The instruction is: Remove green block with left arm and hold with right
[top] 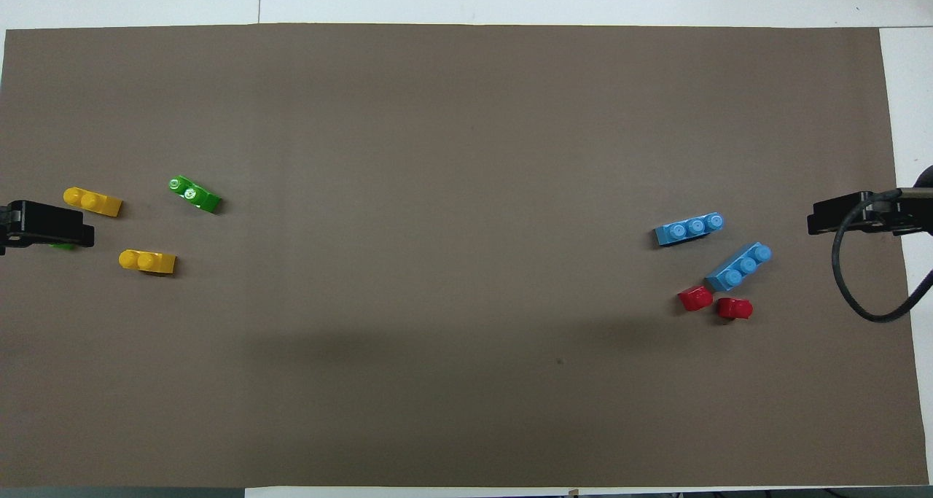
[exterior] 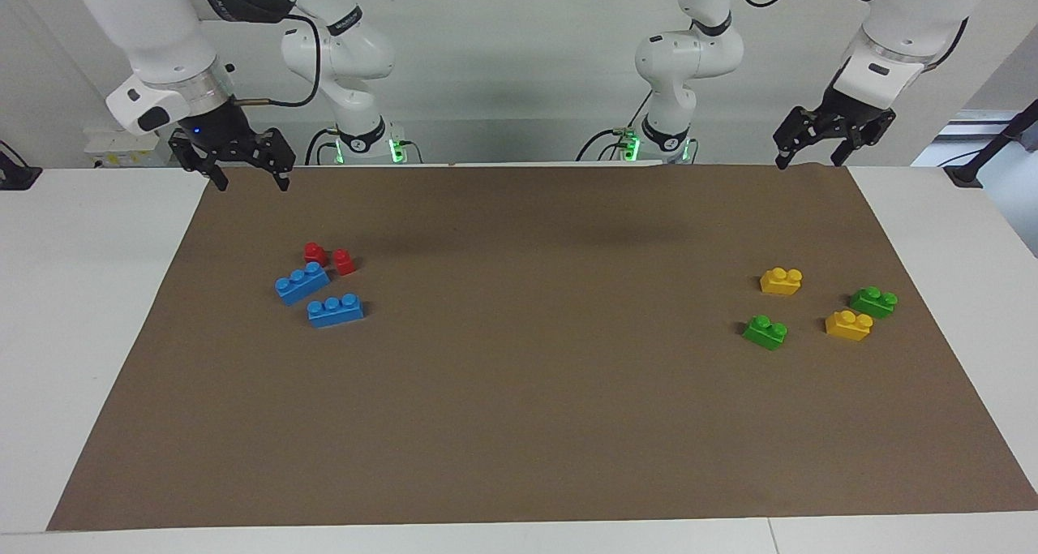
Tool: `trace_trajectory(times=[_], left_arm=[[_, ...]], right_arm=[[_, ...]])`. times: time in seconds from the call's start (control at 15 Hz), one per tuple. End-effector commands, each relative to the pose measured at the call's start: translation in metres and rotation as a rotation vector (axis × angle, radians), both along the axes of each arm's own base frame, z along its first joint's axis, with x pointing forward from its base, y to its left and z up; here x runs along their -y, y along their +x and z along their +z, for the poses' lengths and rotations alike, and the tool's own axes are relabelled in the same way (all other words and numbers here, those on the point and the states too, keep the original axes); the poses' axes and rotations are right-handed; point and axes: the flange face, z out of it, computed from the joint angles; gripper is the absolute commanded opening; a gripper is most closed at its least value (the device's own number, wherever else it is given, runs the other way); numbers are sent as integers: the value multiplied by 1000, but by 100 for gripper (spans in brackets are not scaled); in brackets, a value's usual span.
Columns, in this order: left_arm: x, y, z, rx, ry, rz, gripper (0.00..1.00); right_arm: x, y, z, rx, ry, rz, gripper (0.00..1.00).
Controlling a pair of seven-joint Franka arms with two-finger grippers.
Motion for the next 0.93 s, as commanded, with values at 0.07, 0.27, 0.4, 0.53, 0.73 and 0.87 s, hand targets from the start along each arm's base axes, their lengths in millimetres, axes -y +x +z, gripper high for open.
trace_trajectory(times=[0.07,0.27,0.4,0.53,0.73,0.87], left_arm=[[0,-6,1,0,-15,14,100],[2,-6,1,0,-15,10,100],[2,-6,1,1,-15,13,100],[3,-6,1,3,-15,13,100],[3,-6,1,3,-15,13,100],[3,-6,1,3,-15,13,100]], right_arm=[[4,2,1,-2,-11,-1,100],[4,2,2,0,-11,-7,100],[3,2,2,0,-11,-5,100],[4,2,3,4,-19,3,100],[4,3,2,4,-20,29,100],[5,2,2,4,-20,34,100]])
